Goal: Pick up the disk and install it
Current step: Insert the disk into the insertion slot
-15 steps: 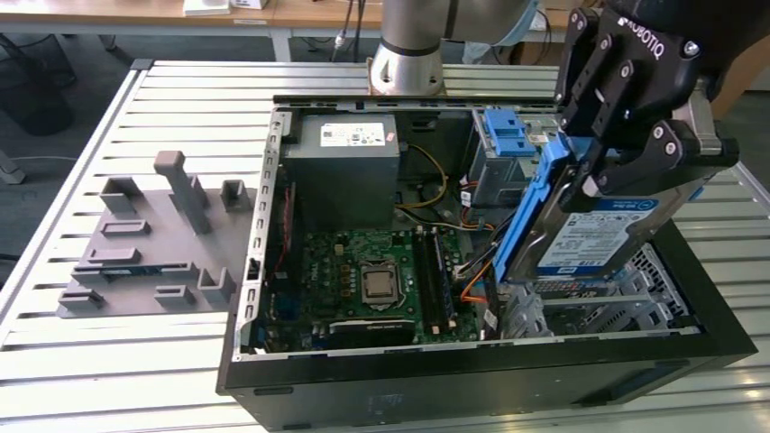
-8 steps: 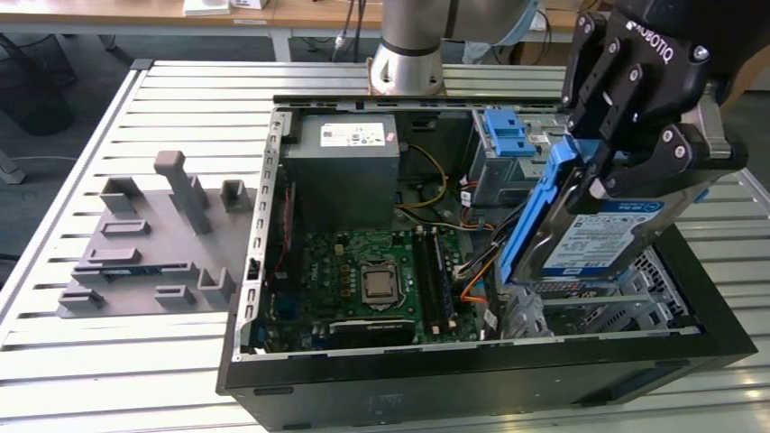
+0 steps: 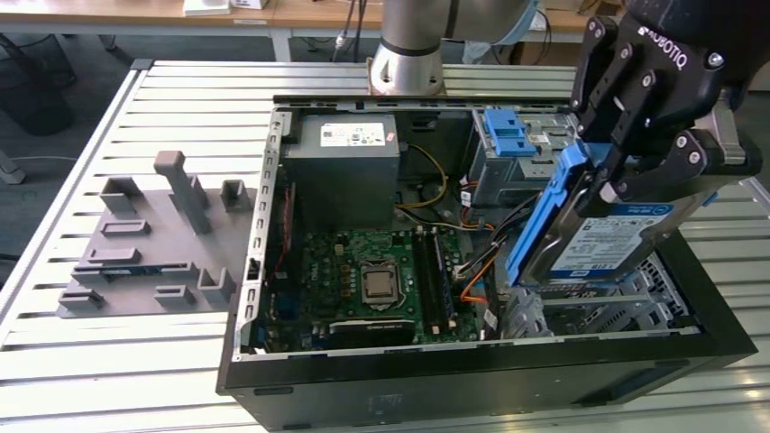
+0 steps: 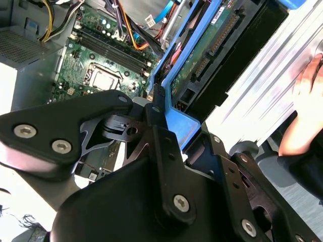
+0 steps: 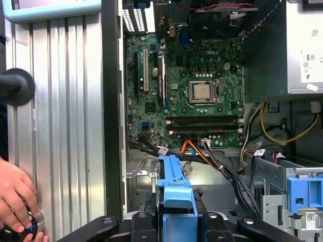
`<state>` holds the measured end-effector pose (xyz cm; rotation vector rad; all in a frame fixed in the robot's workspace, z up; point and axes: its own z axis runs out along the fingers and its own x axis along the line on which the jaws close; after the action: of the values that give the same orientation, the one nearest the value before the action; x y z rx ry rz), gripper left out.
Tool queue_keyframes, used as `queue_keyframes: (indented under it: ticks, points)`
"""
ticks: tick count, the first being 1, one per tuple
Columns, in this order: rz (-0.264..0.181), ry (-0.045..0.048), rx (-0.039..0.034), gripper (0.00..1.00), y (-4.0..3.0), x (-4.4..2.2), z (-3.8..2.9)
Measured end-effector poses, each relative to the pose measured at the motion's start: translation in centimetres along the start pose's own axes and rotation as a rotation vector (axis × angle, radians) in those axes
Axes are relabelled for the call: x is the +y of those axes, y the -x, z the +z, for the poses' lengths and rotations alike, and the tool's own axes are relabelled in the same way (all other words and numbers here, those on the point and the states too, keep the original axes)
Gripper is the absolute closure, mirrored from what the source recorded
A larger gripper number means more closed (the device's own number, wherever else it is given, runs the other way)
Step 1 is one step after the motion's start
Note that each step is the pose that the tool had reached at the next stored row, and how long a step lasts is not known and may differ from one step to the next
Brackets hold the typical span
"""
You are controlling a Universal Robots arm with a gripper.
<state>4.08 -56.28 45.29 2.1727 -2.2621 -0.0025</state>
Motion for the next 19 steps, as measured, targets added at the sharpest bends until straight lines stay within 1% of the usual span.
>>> queue_keyframes:
  ticks: [4, 7, 15, 19]
  points:
    - [0.000, 0.0000, 0.0001, 0.64, 0.02, -0.49, 0.09]
    - [0.000, 0.0000, 0.0000, 0.64, 0.02, -0.70, 0.16]
    - [-0.001, 0.0000, 0.0000, 0.64, 0.03, -0.75, 0.20]
    - [-0.019, -0.0001, -0.0001, 0.64, -0.02, -0.77, 0.25]
